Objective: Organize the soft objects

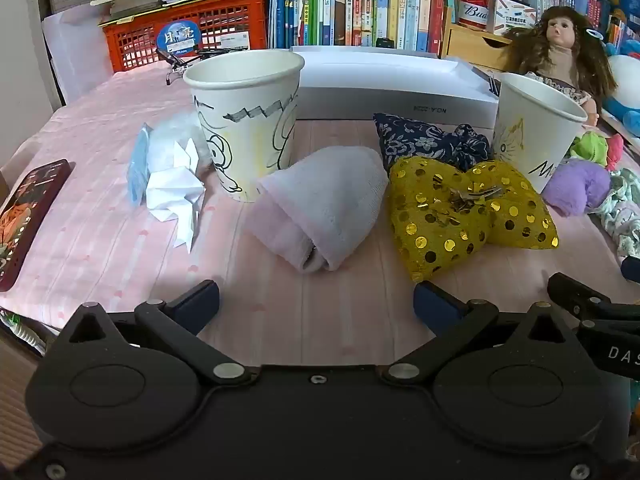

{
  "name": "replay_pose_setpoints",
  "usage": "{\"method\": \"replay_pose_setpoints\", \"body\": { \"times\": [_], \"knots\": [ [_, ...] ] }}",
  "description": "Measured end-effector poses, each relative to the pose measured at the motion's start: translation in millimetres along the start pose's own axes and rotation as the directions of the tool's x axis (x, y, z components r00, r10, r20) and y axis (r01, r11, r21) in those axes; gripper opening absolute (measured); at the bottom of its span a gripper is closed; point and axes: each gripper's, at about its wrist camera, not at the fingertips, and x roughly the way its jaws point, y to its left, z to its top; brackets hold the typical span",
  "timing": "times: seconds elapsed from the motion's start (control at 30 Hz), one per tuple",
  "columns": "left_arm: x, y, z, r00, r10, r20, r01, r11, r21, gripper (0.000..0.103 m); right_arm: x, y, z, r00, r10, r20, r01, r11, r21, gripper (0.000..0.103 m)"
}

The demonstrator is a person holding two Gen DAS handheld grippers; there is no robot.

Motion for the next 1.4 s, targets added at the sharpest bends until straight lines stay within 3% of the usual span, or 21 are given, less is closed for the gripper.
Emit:
{"method": "replay_pose_setpoints", "body": {
  "times": [1.4],
  "knots": [
    [0.0,0.0,-0.1,1.000,0.000,0.002,0.000,1.000,0.000,0.103,2.1,0.0,0.7,1.000,0.003,-0.028,-0.003,1.000,0.003,0.103]
  ]
}}
